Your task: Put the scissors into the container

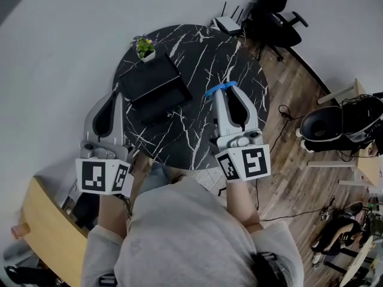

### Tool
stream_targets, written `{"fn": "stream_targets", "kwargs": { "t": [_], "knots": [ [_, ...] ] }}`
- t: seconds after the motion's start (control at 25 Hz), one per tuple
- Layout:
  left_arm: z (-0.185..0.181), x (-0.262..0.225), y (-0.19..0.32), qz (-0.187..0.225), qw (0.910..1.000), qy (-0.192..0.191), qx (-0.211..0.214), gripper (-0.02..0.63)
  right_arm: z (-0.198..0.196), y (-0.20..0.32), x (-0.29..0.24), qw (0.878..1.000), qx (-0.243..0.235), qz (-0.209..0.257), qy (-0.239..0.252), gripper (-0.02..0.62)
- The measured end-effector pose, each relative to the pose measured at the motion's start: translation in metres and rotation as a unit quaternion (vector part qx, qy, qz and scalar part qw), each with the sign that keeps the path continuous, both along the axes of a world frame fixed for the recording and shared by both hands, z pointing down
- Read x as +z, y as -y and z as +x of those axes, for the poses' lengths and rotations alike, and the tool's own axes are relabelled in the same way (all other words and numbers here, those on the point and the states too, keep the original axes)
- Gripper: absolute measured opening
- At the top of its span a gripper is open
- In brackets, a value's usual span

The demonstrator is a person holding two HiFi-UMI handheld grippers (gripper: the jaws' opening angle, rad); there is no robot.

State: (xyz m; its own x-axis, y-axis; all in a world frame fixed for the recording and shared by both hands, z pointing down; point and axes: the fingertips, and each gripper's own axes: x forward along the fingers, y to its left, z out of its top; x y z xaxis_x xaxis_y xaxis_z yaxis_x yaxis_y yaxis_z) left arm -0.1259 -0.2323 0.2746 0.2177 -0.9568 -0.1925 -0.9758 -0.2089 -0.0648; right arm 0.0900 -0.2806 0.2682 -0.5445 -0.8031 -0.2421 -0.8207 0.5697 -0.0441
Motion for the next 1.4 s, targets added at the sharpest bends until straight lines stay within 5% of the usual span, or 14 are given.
{"fn": "stream_targets", "kwargs": {
  "t": [0.36, 0.68, 1.04, 1.4],
  "knots": [
    [-0.033, 0.013, 0.051, -0.02, 0.9992, -0.006, 0.035, 0.058, -0.053, 0.037, 0.018, 0.999, -0.004, 0.001, -0.046, 0.074],
    [-0.065, 0.039, 0.081, -0.047, 0.9973, -0.019, 0.054, 0.058, -0.12, 0.052, 0.079, 0.981, -0.052, 0.002, -0.189, 0.072],
    [-0.094, 0.066, 0.098, -0.073, 0.9954, -0.031, 0.055, 0.058, -0.175, 0.054, 0.17, 0.926, -0.137, 0.001, -0.352, 0.072],
    [-0.107, 0.084, 0.113, -0.093, 0.9931, -0.038, 0.06, 0.058, -0.202, 0.053, 0.262, 0.836, -0.236, -0.016, -0.496, 0.072]
  ]
}}
